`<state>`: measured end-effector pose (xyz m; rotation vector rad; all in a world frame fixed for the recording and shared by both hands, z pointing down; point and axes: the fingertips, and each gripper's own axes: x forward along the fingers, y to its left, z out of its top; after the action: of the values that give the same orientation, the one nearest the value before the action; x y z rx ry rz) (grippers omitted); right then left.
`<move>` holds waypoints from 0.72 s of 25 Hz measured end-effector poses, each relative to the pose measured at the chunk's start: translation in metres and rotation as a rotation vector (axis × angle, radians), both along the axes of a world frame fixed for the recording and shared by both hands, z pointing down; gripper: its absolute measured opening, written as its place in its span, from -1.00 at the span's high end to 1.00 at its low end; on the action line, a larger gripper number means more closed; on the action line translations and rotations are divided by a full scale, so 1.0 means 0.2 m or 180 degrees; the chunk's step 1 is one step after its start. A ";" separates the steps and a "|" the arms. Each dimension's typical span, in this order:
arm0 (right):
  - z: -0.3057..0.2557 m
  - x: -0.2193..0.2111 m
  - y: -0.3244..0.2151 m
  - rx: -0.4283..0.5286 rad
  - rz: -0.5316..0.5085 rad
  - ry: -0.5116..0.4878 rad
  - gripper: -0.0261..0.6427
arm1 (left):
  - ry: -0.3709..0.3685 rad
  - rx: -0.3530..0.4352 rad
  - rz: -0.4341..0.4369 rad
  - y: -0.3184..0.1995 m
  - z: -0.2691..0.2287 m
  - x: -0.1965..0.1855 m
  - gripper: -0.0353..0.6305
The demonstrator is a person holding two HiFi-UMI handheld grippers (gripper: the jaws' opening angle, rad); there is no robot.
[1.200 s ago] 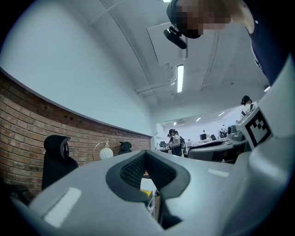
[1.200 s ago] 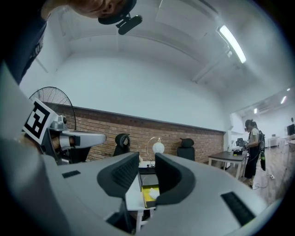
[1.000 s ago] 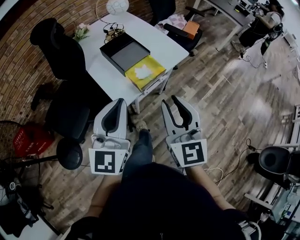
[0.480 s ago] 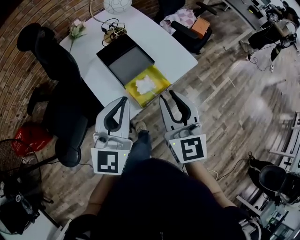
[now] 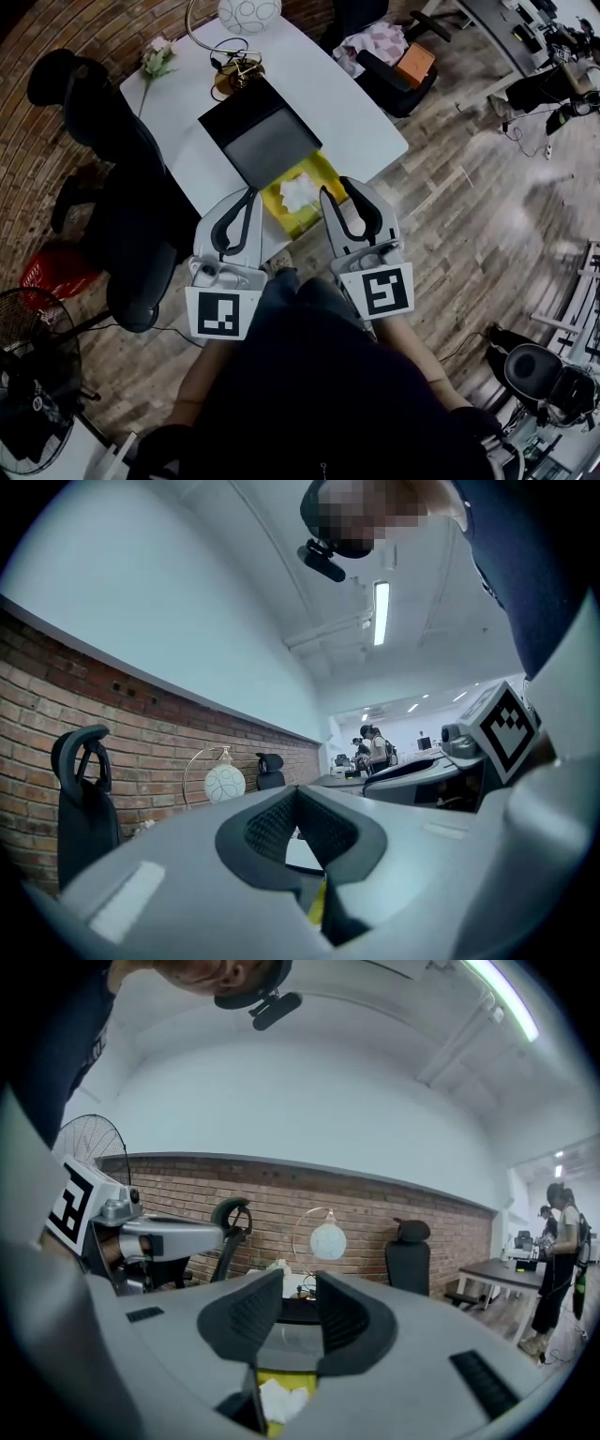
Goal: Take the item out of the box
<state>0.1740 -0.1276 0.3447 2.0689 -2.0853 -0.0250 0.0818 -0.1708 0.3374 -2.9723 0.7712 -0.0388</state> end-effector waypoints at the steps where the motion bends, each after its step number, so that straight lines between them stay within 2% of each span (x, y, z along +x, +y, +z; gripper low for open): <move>1: 0.00 0.00 -0.02 -0.0006 -0.0021 0.0007 0.63 | 0.0004 -0.0011 -0.0017 -0.02 0.01 0.00 0.87; 7: 0.06 0.00 -0.10 -0.0142 -0.0090 -0.0040 0.63 | -0.0026 -0.0082 -0.0100 -0.07 0.05 0.00 0.87; 13: 0.09 0.00 -0.15 -0.0183 -0.0310 0.0018 0.63 | -0.0125 -0.0158 -0.0151 -0.08 0.10 0.04 0.87; 18: 0.15 0.01 -0.19 -0.0255 -0.0560 0.0042 0.63 | -0.0164 -0.0237 -0.0310 -0.10 0.14 0.06 0.87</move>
<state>0.1754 -0.1659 0.3753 1.8306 -2.2161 0.0181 0.0935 -0.1913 0.3654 -2.9870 0.9273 -0.1521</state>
